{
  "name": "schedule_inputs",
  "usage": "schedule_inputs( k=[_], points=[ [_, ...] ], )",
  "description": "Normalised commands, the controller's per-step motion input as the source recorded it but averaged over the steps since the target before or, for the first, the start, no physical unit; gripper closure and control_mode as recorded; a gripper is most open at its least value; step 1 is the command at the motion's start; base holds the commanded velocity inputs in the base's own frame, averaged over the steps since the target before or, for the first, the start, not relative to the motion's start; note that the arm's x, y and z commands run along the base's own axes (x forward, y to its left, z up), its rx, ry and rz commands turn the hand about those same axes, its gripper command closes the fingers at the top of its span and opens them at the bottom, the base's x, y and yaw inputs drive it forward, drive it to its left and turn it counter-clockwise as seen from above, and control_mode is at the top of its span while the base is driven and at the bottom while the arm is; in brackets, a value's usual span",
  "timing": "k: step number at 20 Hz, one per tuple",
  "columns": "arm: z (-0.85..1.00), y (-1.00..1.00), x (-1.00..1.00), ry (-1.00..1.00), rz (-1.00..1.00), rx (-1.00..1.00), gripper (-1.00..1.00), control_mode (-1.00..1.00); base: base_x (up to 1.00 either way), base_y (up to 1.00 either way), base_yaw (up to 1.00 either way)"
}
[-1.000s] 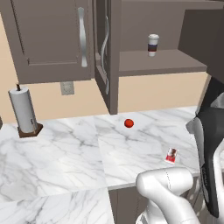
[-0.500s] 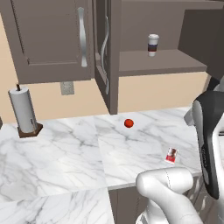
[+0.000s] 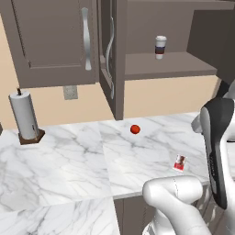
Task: Pick the honey bottle and bar from the counter and place them in the cabinets closest to them.
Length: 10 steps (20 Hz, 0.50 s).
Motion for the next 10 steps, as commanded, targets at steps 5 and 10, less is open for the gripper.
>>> schedule_inputs(
  k=[5,10],
  points=[
    [-0.36,0.0,0.0,0.0,-0.16,0.09,-1.0,-1.0,0.0,0.0,0.0],
    [-0.36,0.0,0.03,0.0,-0.17,0.06,-1.0,-1.0,0.0,0.0,0.0]
  ],
)
